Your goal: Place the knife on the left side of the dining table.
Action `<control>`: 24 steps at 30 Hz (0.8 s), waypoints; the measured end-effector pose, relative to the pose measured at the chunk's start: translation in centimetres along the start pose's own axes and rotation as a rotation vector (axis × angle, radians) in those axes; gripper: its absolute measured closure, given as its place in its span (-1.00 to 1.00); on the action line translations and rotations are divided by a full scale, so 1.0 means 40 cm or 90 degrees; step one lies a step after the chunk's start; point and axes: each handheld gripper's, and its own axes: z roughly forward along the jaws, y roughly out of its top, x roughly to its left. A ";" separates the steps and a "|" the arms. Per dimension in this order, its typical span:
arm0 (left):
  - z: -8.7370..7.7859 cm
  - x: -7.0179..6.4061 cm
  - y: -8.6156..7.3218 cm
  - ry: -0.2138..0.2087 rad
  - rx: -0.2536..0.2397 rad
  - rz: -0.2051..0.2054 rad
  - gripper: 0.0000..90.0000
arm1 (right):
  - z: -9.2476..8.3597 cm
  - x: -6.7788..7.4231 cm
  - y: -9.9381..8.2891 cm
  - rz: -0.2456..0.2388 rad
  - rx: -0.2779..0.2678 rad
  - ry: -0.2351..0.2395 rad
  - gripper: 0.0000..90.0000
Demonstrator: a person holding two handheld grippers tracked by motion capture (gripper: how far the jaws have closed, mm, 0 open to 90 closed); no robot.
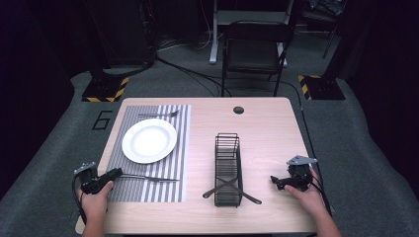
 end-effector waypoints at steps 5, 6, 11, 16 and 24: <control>-0.011 0.005 0.001 0.010 -0.015 -0.002 0.58 | 0.000 0.000 0.000 0.000 0.000 0.000 -1.00; -0.012 0.006 0.001 0.013 -0.015 -0.005 0.58 | 0.000 0.000 0.000 0.000 0.000 0.000 -1.00; -0.014 0.009 0.002 0.016 -0.013 0.010 0.56 | 0.000 0.000 0.000 0.000 0.000 0.000 -1.00; -0.020 0.005 0.006 0.034 -0.022 0.033 0.41 | 0.000 0.000 0.000 0.000 0.000 0.000 -1.00; -0.045 -0.060 0.029 0.039 -0.039 0.109 0.22 | 0.000 0.000 0.000 0.000 0.000 0.000 -1.00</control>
